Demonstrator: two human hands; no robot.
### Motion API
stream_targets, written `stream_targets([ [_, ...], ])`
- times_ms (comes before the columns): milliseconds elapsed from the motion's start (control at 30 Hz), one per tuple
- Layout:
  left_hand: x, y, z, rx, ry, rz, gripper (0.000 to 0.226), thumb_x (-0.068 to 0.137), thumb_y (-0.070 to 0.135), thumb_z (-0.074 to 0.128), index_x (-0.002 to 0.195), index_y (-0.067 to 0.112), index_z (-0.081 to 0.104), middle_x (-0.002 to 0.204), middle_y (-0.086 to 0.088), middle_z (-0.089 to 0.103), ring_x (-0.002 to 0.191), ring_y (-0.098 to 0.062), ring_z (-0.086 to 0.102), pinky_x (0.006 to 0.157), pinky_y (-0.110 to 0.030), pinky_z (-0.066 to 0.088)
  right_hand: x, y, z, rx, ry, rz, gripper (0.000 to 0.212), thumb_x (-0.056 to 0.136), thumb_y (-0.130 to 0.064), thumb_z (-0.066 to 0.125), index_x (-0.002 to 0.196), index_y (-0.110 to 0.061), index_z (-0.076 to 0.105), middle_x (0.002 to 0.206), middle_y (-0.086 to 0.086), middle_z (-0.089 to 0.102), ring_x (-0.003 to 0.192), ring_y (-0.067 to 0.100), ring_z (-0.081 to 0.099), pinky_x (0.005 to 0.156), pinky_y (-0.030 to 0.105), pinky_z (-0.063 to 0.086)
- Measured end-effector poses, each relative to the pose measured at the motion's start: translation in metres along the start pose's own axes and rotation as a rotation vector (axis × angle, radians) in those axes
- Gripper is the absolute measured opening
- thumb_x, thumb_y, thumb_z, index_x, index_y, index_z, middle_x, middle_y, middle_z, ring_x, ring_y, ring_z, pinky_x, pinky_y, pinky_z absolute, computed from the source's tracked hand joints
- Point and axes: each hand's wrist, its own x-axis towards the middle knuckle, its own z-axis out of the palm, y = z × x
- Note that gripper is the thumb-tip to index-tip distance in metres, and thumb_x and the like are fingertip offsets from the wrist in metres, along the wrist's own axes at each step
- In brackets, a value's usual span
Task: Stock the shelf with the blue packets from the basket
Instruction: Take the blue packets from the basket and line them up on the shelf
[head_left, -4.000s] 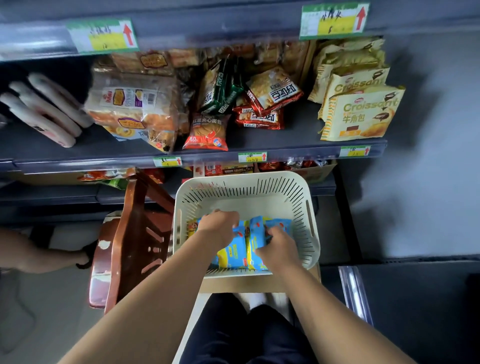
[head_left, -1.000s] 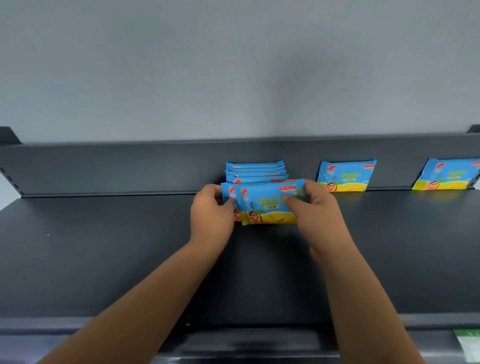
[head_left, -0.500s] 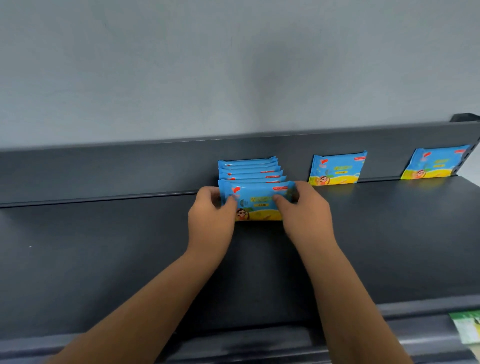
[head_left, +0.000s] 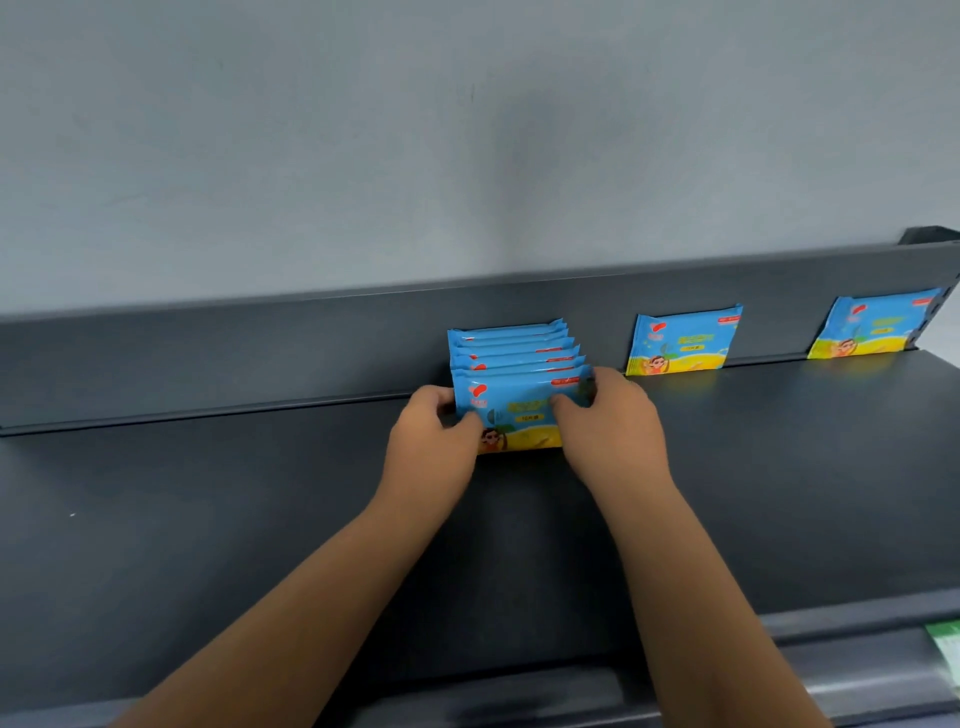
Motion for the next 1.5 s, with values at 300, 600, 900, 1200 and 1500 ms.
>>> stream_targets([
  [300, -0.011, 0.005, -0.02, 0.47, 0.165, 0.253, 0.079, 0.102, 0.057, 0.04, 0.164, 0.015, 0.014, 0.173, -0.001, 0.005, 0.159, -0.017, 0.001, 0.124, -0.032, 0.008, -0.031, -0.027, 0.017, -0.125, 0.239, -0.278, 0.068, 0.101, -0.035, 0.056, 0.158, -0.009, 0.03, 0.159, 0.008, 0.037, 0.152, 0.027, 0.026, 0.122, 0.046, 0.032],
  [600, -0.031, -0.009, -0.09, 0.701, 0.423, 0.154, 0.078, 0.097, 0.072, 0.017, 0.162, 0.029, 0.023, 0.171, 0.011, 0.012, 0.159, -0.019, -0.01, 0.127, -0.049, 0.005, -0.064, -0.071, 0.074, -0.153, -0.063, -0.673, 0.066, 0.106, -0.048, 0.016, 0.163, -0.017, 0.022, 0.171, -0.002, 0.019, 0.16, 0.017, 0.0, 0.129, 0.043, 0.005],
  [900, -0.113, -0.067, -0.204, 0.76, 0.769, -0.123, 0.073, 0.099, 0.071, 0.018, 0.163, 0.035, 0.015, 0.173, 0.01, -0.003, 0.158, -0.019, -0.015, 0.128, -0.049, -0.003, -0.161, -0.144, 0.16, -0.196, -0.503, -0.992, 0.065, 0.109, -0.044, 0.011, 0.164, -0.015, -0.007, 0.171, -0.001, -0.021, 0.154, 0.012, -0.027, 0.128, 0.04, -0.009],
  [1200, -0.257, -0.156, -0.309, 0.806, 1.055, -0.492, 0.073, 0.097, 0.066, 0.021, 0.162, 0.033, 0.024, 0.173, 0.009, -0.001, 0.158, -0.02, -0.012, 0.128, -0.047, 0.001, -0.334, -0.169, 0.257, -0.127, -0.824, -1.376, 0.067, 0.11, -0.047, 0.011, 0.161, -0.015, -0.017, 0.167, 0.001, -0.03, 0.151, 0.015, -0.034, 0.126, 0.041, -0.016],
  [1500, -0.381, -0.262, -0.392, 0.708, 1.08, -0.795, 0.073, 0.099, 0.067, 0.015, 0.164, 0.033, 0.015, 0.171, 0.014, -0.007, 0.158, -0.015, -0.015, 0.128, -0.042, 0.0, -0.481, -0.15, 0.36, -0.222, -1.054, -1.523, 0.071, 0.109, -0.048, 0.021, 0.163, -0.017, -0.013, 0.169, 0.0, -0.026, 0.154, 0.016, -0.028, 0.128, 0.042, -0.008],
])
